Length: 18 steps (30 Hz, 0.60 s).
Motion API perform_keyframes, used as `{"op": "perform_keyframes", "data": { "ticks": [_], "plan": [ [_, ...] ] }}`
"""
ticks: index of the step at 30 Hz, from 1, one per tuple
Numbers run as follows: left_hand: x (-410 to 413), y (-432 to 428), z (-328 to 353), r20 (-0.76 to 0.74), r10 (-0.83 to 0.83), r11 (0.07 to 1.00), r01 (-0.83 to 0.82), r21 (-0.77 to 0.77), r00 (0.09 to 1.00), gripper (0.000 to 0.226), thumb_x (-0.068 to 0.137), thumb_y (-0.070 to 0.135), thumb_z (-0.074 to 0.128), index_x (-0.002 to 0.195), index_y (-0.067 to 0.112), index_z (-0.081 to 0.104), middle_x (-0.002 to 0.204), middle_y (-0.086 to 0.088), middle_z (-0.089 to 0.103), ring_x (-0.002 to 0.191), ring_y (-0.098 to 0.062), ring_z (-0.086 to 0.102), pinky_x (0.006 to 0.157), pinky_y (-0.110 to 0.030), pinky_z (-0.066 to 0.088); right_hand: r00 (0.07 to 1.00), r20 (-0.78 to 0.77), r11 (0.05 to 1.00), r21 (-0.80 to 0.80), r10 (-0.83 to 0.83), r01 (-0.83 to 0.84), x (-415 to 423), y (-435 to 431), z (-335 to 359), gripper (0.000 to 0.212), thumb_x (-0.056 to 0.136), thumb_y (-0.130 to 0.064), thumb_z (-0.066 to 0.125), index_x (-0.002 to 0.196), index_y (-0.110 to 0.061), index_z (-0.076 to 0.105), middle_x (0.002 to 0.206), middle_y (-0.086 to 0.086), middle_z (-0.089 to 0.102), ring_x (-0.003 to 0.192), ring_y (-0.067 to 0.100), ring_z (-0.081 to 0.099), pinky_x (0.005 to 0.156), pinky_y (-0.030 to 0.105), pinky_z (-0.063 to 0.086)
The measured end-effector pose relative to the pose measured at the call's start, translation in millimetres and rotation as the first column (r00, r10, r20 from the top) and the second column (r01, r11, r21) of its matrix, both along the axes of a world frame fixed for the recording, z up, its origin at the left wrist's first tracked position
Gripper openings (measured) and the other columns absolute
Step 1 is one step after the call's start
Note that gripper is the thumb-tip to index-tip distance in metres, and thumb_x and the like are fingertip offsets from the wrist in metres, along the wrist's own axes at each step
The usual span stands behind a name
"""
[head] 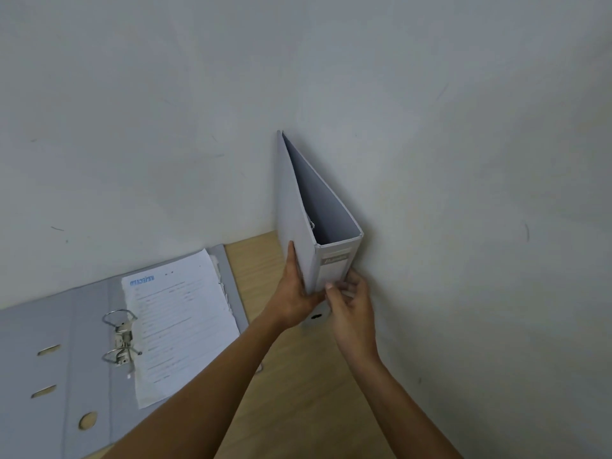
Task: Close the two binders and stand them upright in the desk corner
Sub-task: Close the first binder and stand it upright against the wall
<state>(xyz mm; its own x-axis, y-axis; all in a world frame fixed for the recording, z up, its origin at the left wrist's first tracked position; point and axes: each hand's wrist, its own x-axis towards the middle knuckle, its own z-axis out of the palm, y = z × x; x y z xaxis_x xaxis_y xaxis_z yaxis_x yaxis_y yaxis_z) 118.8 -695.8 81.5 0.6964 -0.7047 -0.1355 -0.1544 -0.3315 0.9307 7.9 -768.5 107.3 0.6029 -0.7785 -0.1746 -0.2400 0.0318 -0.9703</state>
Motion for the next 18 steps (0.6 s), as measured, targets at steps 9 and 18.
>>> {"op": "perform_keyframes", "data": {
  "ticks": [9, 18],
  "plan": [
    [8, -16, -1, 0.011, -0.016, 0.999, 0.016, 0.041, 1.000, 0.127, 0.086, 0.028, 0.079, 0.160, 0.020, -0.023, 0.165, -0.012, 0.031, 0.150, -0.030, 0.036, 0.119, -0.054, 0.039, 0.996, 0.058, 0.998, 0.036, -0.062, 0.060, 7, -7, -2, 0.044, 0.097, -0.018, 0.061, 0.138, -0.024, 0.048, 0.120, -0.003, 0.066, 0.107, 0.011, 0.066, 0.083, 0.023, 0.057],
    [1, -29, 1, -0.054, -0.013, 0.983, 0.023, 0.185, 0.998, 0.124, 0.092, 0.025, 0.073, 0.156, 0.016, -0.032, 0.158, -0.019, 0.043, 0.138, -0.036, 0.052, 0.114, -0.045, 0.043, 0.996, 0.087, 0.999, 0.040, -0.036, 0.033, 3, 9, -3, 0.036, 0.097, -0.017, 0.062, 0.127, -0.032, 0.049, 0.127, -0.011, 0.058, 0.117, 0.003, 0.058, 0.074, 0.002, 0.050]
  ]
}}
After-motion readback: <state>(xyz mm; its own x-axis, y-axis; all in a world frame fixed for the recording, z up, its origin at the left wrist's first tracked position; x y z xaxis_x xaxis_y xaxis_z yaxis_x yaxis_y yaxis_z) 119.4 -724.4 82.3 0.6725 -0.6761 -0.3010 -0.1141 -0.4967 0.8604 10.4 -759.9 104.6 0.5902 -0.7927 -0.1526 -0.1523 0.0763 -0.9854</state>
